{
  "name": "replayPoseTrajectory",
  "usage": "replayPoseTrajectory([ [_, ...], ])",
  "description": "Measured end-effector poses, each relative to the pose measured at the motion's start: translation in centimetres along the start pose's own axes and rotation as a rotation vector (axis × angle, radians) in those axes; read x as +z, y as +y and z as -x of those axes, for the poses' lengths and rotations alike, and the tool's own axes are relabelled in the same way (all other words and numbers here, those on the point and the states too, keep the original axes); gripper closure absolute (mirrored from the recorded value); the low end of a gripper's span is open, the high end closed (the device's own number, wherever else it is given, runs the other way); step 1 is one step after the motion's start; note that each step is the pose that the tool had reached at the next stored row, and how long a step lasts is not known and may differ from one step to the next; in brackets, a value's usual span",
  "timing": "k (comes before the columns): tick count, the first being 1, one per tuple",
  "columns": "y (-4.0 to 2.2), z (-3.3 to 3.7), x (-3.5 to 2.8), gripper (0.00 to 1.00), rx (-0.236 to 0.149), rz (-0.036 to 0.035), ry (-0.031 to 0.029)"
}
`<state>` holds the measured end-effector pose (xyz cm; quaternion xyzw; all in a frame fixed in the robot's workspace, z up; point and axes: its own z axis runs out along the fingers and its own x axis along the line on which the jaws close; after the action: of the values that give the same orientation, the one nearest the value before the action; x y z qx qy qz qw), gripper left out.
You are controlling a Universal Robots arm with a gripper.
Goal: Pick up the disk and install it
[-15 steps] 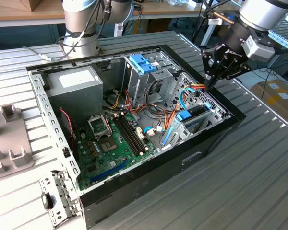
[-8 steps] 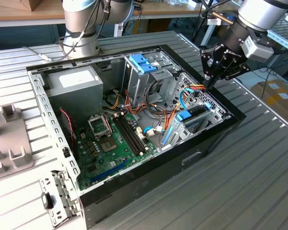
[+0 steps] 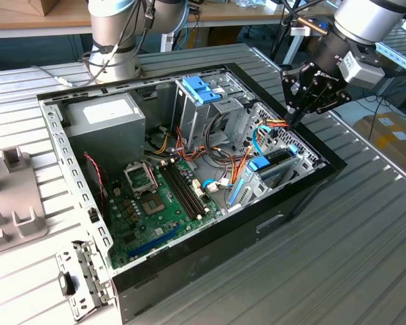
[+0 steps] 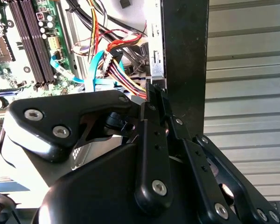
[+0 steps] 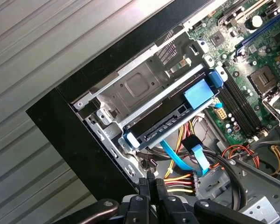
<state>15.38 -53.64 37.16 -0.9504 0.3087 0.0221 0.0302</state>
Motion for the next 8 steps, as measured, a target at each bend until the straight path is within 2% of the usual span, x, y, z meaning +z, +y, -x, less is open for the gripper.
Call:
replayPoseTrajectory([
  [8,0.41,0.47,0.03,0.83,0.0,0.0,0.0],
])
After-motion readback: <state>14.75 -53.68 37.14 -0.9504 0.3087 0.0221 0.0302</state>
